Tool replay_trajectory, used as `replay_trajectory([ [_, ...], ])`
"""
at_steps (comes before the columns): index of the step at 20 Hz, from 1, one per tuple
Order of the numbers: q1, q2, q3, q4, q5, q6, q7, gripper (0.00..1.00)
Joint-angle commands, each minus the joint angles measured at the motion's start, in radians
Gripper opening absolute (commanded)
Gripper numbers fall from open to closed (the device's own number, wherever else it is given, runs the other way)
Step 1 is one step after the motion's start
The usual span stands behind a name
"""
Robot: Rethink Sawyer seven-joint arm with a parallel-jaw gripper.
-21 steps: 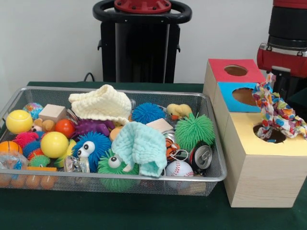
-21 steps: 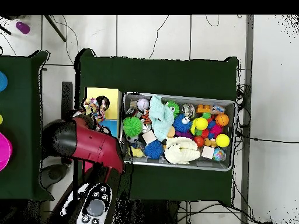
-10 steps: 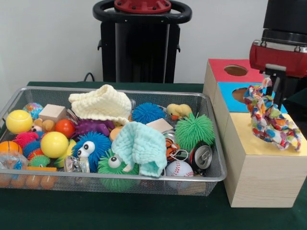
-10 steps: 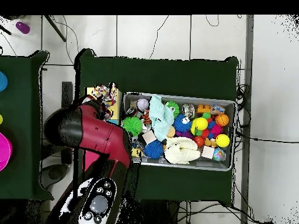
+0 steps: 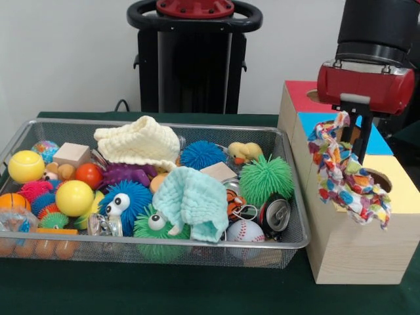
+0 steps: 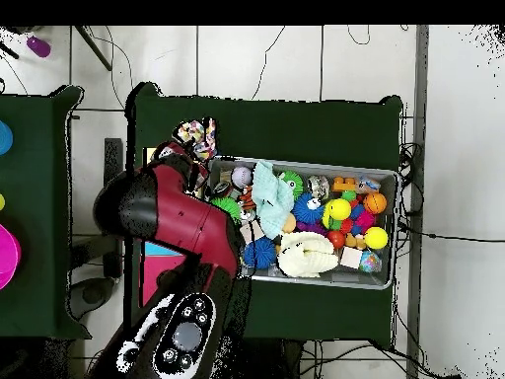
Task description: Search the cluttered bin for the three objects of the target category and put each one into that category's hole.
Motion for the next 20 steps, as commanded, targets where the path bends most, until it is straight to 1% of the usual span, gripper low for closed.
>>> replay_trajectory([
  [1, -0.016, 0.053, 0.088, 0.038, -0.035, -0.056, 0.163, 0.00],
  [4, -0.006, 0.050, 0.085, 0.044, -0.018, -0.046, 0.179, 0.00],
  [6, 0.008, 0.055, 0.068, 0.038, -0.009, -0.026, 0.187, 0.00],
  [11, 0.044, 0.061, 0.019, 0.017, 0.008, 0.057, 0.213, 0.00],
  [14, 0.058, 0.065, 0.000, 0.008, 0.019, 0.088, 0.229, 0.00],
  [20, 0.058, 0.064, -0.003, 0.005, 0.026, 0.112, 0.235, 0.00],
])
